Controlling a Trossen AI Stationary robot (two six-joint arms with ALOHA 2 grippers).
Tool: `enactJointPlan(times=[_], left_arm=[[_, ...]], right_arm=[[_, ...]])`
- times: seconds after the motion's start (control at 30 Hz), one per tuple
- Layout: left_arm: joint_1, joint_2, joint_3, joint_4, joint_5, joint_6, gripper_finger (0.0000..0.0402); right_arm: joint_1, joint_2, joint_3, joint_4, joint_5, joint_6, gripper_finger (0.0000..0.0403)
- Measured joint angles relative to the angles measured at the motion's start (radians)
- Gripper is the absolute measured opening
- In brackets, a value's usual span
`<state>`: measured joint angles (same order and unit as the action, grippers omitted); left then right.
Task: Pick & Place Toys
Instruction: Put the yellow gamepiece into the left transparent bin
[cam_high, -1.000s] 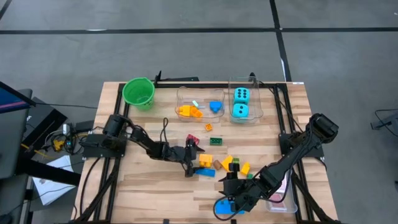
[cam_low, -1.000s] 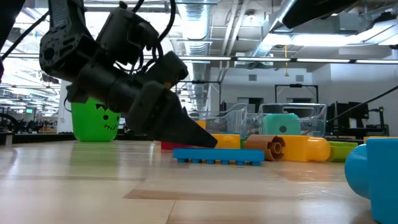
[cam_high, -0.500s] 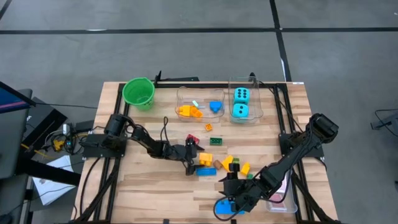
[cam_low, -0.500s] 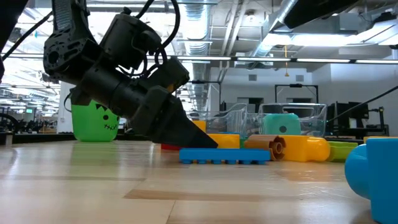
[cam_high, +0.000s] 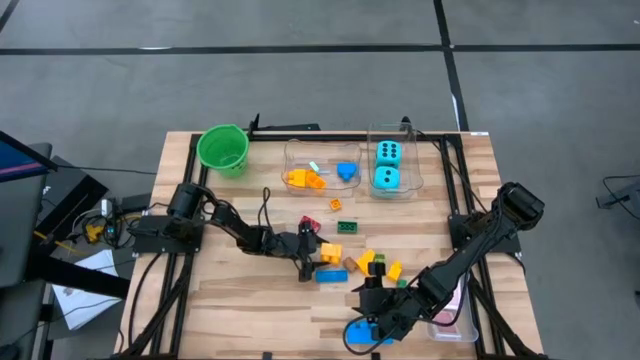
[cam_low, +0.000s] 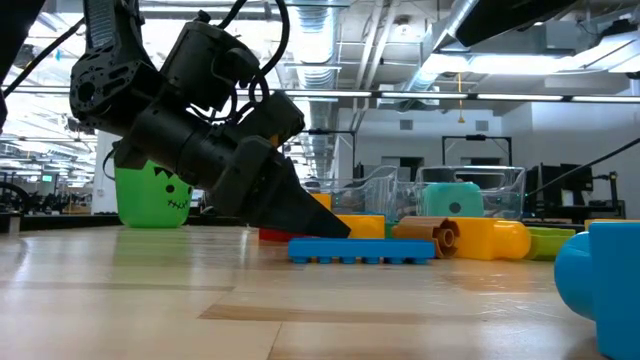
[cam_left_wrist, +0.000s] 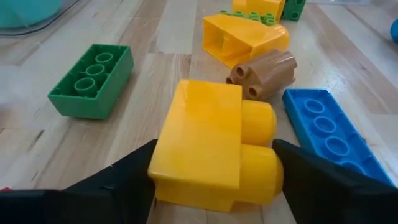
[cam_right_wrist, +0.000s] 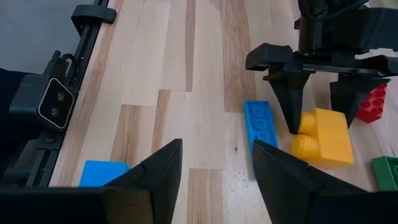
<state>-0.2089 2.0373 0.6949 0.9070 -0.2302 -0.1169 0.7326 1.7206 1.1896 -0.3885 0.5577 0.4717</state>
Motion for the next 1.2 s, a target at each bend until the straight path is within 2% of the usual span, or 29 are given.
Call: enactJointPlan(times=[0.1, 0.3, 0.63, 0.97, 1.13, 1.2], left_arm=[[0.0, 0.0, 0.0, 0.0, 0.0, 0.0, 0.0272], [0.0, 0.0, -0.001, 0.019, 0.0, 0.0, 0.0283], [-0.002, -0.024, -0.001, 0.046, -0.001, 0.0, 0.0273], [-0.003, -0.246, -0.001, 0.033, -0.036, 0.06, 0.0271], [0.001, -0.385, -0.001, -0.061, -0.048, 0.117, 0.0277], [0.007, -0.434, -0.001, -0.104, -0.087, 0.142, 0.0274]], right_arm=[[0.0, 0.0, 0.0, 0.0, 0.0, 0.0, 0.0186], [0.0, 0.0, 0.0, 0.0, 0.0, 0.0, 0.0186], [0.0, 0.0, 0.0, 0.0, 0.0, 0.0, 0.0186], [0.0, 0.0, 0.0, 0.0, 0.0, 0.0, 0.0186], [0.0, 0.0, 0.0, 0.0, 0.0, 0.0, 0.0186], [0.0, 0.0, 0.0, 0.0, 0.0, 0.0, 0.0186]])
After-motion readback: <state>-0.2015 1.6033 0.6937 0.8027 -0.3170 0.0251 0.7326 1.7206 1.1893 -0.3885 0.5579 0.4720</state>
